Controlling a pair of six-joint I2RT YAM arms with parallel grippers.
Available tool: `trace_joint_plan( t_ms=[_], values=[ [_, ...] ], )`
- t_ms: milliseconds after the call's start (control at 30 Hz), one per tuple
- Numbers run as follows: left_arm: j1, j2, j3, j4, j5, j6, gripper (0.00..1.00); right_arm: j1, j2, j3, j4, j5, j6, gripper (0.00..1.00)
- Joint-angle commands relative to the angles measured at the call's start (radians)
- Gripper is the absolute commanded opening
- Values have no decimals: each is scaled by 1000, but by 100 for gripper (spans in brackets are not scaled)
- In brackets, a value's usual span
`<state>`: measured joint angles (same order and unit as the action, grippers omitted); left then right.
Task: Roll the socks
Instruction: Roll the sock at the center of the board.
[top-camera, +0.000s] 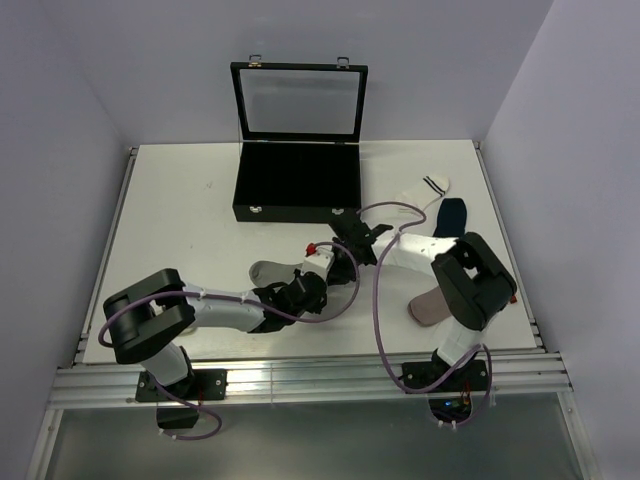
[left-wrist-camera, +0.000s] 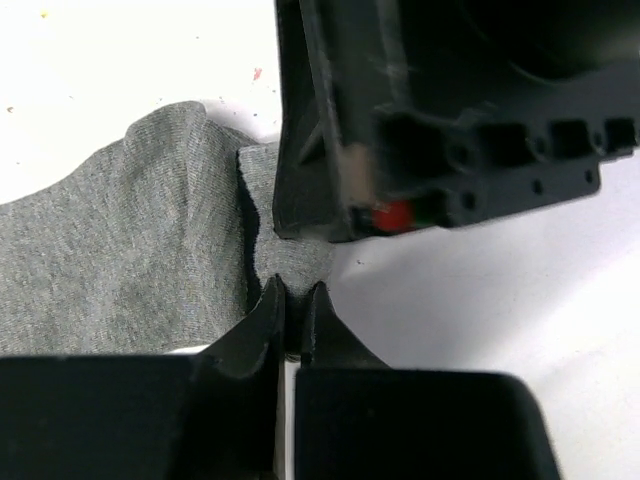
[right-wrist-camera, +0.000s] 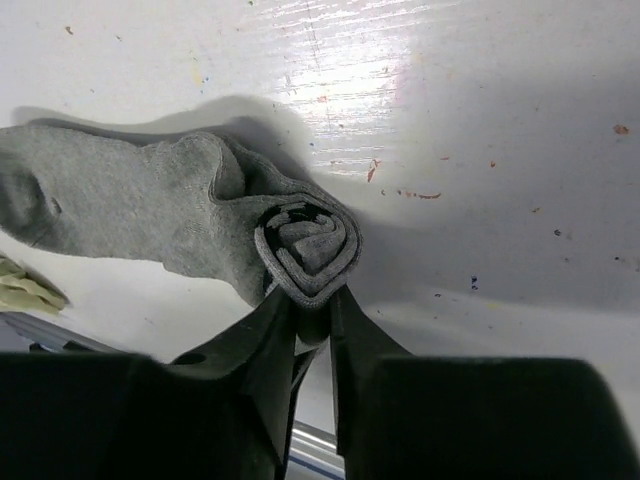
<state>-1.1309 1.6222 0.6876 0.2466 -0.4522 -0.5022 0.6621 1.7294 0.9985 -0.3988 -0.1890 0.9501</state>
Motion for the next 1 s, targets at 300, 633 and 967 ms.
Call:
trace_joint_plan(
  t_ms=[300, 633, 967],
  values=[
    [253, -59, -132, 114, 450, -199, 1, -53, -246, -257, 330, -21, 38, 53],
    [453, -16, -256, 364, 803, -430, 2, -55, -271, -351, 532, -36, 3, 63],
    [525, 53, -353, 551, 862, -578, 7, -42, -127, -324, 638, -93, -45, 62]
  ],
)
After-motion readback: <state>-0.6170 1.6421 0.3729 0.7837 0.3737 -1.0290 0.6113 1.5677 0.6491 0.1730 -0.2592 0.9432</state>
